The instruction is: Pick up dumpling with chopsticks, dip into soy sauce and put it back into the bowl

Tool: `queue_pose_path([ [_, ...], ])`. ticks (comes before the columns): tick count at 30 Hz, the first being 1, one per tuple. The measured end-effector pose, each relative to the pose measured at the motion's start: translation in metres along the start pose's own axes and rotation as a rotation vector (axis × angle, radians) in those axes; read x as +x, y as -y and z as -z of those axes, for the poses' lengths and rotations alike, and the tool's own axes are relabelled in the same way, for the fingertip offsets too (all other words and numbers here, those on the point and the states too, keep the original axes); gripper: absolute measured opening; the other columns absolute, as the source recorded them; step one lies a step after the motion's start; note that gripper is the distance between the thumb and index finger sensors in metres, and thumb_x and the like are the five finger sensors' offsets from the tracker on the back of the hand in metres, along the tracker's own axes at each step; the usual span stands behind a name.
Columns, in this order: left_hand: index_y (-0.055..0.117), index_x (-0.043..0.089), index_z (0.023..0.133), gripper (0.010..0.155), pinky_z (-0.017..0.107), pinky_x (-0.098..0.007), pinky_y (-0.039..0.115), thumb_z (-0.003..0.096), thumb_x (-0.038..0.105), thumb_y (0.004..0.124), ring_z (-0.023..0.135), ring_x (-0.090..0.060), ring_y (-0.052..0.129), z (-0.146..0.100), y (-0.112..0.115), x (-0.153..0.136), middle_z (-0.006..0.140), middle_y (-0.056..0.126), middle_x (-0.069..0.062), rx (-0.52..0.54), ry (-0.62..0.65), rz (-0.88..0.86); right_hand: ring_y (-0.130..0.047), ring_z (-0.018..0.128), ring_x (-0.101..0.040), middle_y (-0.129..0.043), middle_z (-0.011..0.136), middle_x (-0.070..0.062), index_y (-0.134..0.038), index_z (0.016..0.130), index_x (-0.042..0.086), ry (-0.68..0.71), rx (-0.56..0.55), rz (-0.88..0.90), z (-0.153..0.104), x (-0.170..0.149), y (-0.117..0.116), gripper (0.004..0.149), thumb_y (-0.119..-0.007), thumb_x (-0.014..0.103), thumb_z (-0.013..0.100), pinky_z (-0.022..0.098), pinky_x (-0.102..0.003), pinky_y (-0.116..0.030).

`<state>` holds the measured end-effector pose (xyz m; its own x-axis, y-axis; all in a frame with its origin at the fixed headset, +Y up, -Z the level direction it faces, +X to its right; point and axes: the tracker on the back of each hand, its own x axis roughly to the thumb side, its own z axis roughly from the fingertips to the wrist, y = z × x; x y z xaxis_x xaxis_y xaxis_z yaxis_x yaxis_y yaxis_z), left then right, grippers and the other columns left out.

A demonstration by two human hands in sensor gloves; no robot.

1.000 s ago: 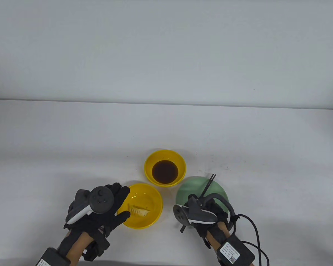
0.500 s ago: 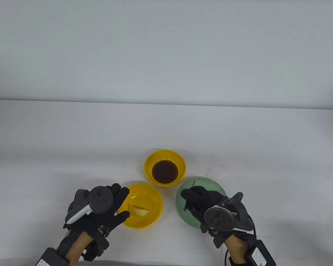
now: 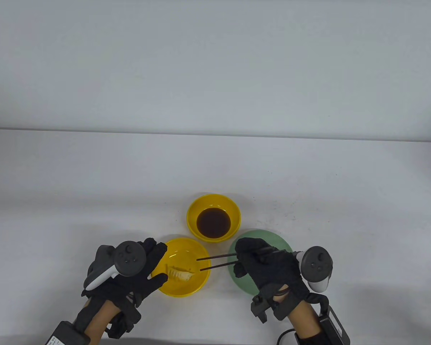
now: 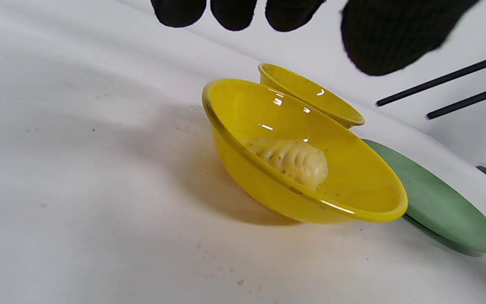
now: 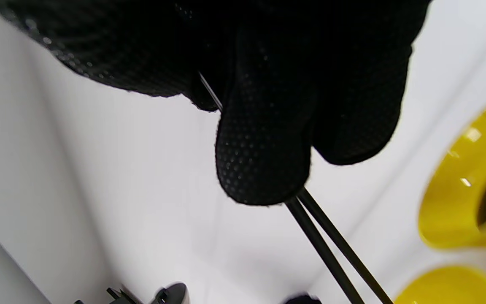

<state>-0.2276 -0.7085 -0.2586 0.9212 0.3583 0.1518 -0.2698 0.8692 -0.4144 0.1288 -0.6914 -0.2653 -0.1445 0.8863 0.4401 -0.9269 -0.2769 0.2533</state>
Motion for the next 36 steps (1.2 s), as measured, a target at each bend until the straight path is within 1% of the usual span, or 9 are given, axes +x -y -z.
queue_pose_path([
  [5,0.030,0.046,0.113,0.082,0.084,-0.062,0.028,0.0439,0.063,0.070,0.120,-0.035,0.032,0.000,-0.001,0.000,0.124,0.026,0.006,0.004,0.001,-0.003,-0.112,0.040,-0.021,-0.087,0.074,-0.024,-0.081,0.084,0.013,-0.116,0.048,0.058,0.000,-0.021,-0.027,0.041,-0.086,0.031,0.047,0.040,-0.045,-0.095],
  [15,0.030,0.045,0.113,0.082,0.084,-0.062,0.029,0.0438,0.063,0.070,0.120,-0.035,0.033,0.000,-0.001,-0.001,0.124,0.026,0.006,0.006,0.000,-0.006,-0.111,0.045,-0.020,-0.081,0.079,-0.024,-0.077,0.087,0.015,-0.240,0.084,0.135,-0.001,-0.042,-0.050,0.042,-0.084,0.031,0.049,0.043,-0.045,-0.094],
  [17,0.030,0.045,0.113,0.082,0.084,-0.062,0.029,0.0438,0.063,0.070,0.120,-0.035,0.033,0.000,-0.001,-0.001,0.124,0.027,0.007,0.008,0.000,-0.007,-0.112,0.043,-0.021,-0.082,0.077,-0.024,-0.078,0.086,0.015,-0.236,0.093,0.106,0.000,-0.043,-0.053,0.042,-0.085,0.032,0.049,0.042,-0.045,-0.093],
  [20,0.030,0.045,0.113,0.082,0.084,-0.062,0.029,0.0439,0.063,0.070,0.119,-0.035,0.036,0.000,-0.002,-0.001,0.124,0.027,0.006,0.009,0.000,-0.009,-0.112,0.042,-0.019,-0.084,0.076,-0.022,-0.079,0.085,0.016,-0.206,0.122,-0.014,0.000,-0.043,-0.058,0.041,-0.085,0.034,0.048,0.042,-0.045,-0.094],
  [23,0.031,0.045,0.113,0.082,0.084,-0.062,0.029,0.0437,0.063,0.070,0.119,-0.035,0.036,0.000,-0.002,-0.002,0.124,0.027,0.006,0.007,-0.001,-0.009,-0.111,0.046,-0.023,-0.085,0.075,-0.023,-0.081,0.083,0.016,-0.210,0.149,-0.045,-0.001,-0.045,-0.064,0.041,-0.087,0.035,0.048,0.043,-0.047,-0.092],
  [25,0.031,0.045,0.113,0.082,0.084,-0.062,0.029,0.0439,0.063,0.070,0.119,-0.035,0.036,0.000,-0.002,-0.002,0.124,0.027,0.006,0.008,-0.002,-0.011,-0.111,0.045,-0.024,-0.086,0.074,-0.022,-0.081,0.084,0.018,-0.194,0.160,-0.096,0.001,-0.046,-0.065,0.041,-0.086,0.038,0.048,0.042,-0.048,-0.093],
  [30,0.031,0.045,0.113,0.082,0.084,-0.062,0.029,0.0438,0.063,0.070,0.119,-0.035,0.036,0.000,-0.002,-0.002,0.124,0.027,0.006,0.010,-0.003,-0.014,-0.114,0.032,-0.023,-0.094,0.065,-0.022,-0.082,0.083,0.015,-0.175,0.143,-0.108,0.003,-0.046,-0.064,0.041,-0.083,0.038,0.049,0.031,-0.048,-0.097],
  [32,0.031,0.045,0.113,0.082,0.084,-0.062,0.030,0.0438,0.063,0.070,0.119,-0.035,0.036,0.000,-0.002,-0.002,0.124,0.027,0.006,0.008,-0.004,-0.014,-0.115,0.026,-0.022,-0.098,0.061,-0.023,-0.083,0.083,0.011,-0.174,0.143,-0.101,0.004,-0.047,-0.064,0.043,-0.081,0.037,0.049,0.027,-0.047,-0.099],
  [36,0.032,0.045,0.113,0.082,0.084,-0.062,0.030,0.0437,0.063,0.071,0.119,-0.036,0.036,-0.001,-0.002,-0.003,0.124,0.028,0.006,0.008,-0.005,-0.013,-0.117,0.022,-0.022,-0.102,0.056,-0.026,-0.084,0.081,0.003,-0.151,0.110,-0.079,0.004,-0.051,-0.065,0.046,-0.079,0.037,0.049,0.023,-0.046,-0.101],
])
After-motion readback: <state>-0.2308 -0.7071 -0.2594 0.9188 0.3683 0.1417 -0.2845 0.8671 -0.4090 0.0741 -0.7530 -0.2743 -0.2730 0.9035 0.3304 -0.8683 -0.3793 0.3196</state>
